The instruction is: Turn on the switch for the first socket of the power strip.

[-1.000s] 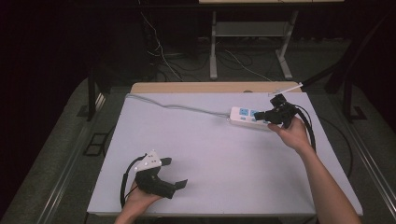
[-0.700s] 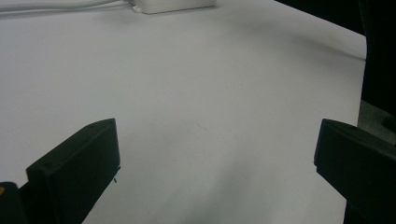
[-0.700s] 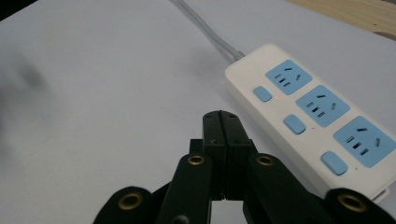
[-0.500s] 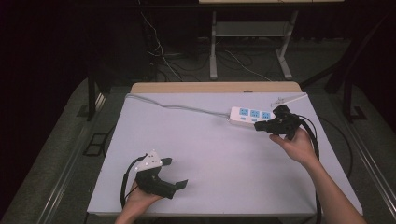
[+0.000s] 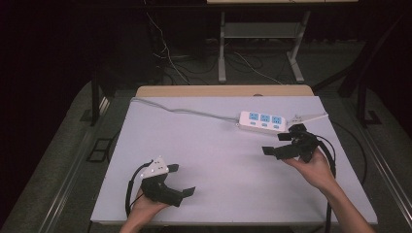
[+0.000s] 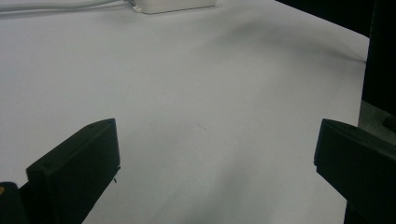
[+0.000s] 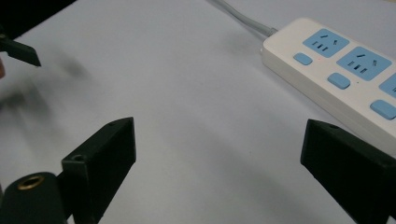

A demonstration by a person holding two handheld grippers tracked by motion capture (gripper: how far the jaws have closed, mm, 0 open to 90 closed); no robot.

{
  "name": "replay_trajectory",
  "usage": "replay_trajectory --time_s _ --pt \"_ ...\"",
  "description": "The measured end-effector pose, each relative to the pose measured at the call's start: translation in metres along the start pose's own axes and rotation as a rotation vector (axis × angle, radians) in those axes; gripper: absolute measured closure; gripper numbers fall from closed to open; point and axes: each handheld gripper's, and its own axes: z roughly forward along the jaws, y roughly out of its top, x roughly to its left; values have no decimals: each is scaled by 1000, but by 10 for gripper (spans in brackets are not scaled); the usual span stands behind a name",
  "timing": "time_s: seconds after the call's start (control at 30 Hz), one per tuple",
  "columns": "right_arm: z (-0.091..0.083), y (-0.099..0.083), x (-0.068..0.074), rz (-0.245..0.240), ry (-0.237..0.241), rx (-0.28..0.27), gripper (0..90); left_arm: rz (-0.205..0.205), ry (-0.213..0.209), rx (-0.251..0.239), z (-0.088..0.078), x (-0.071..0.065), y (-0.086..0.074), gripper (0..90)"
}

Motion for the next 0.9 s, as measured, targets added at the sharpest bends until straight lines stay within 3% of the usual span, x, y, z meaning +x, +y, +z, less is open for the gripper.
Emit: replay_trajectory --time_s 0.03,0.1,0.5,0.9 --pt "-4 -5 3 12 8 -14 14 0 0 0 0 0 0 0" --pt "-5 -9 5 13 17 -13 2 0 1 0 0 0 0 0" --pt "-21 -54 16 60 81 -51 2 0 3 -3 -1 -1 0 0" --pt "-20 -102 13 94 78 -76 2 2 2 -2 -1 -1 0 0"
